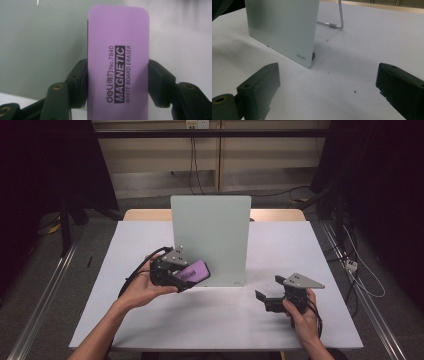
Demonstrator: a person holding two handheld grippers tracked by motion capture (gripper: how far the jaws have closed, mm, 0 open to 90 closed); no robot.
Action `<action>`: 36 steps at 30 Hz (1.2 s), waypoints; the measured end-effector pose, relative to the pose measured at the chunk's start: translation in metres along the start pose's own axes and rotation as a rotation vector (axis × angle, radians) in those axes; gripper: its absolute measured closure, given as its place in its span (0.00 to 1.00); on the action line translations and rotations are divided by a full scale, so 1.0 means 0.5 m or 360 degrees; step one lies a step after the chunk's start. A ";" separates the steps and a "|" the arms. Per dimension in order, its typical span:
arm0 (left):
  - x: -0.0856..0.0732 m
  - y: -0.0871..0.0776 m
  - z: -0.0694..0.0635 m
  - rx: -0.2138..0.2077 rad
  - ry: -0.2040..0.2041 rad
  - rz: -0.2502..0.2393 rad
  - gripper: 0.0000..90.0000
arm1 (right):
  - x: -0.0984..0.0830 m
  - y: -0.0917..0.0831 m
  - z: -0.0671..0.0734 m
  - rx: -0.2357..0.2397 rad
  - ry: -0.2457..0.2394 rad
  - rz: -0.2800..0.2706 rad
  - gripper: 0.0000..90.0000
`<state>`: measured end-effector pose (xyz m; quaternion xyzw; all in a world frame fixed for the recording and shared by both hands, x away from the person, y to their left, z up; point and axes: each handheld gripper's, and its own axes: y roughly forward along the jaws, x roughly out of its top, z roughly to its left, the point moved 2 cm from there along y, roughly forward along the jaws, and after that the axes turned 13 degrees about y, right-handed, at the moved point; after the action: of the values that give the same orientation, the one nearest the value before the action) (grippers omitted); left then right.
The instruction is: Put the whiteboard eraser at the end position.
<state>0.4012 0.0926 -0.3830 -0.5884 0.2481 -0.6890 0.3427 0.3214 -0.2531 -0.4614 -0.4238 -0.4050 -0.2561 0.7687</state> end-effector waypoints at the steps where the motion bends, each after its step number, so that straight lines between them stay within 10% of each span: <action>1: 0.001 0.001 -0.001 -0.0009 0.0003 -0.0005 0.46 | 0.000 0.000 0.000 0.0000 -0.0001 -0.0001 0.06; 36: 0.035 0.116 -0.079 -0.0200 0.0074 0.0176 0.46 | 0.001 0.002 0.004 -0.0001 -0.0016 0.0007 0.06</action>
<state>0.3718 0.0397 -0.4223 -0.5780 0.3310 -0.6655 0.3368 0.3216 -0.2507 -0.4607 -0.4260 -0.4079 -0.2525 0.7671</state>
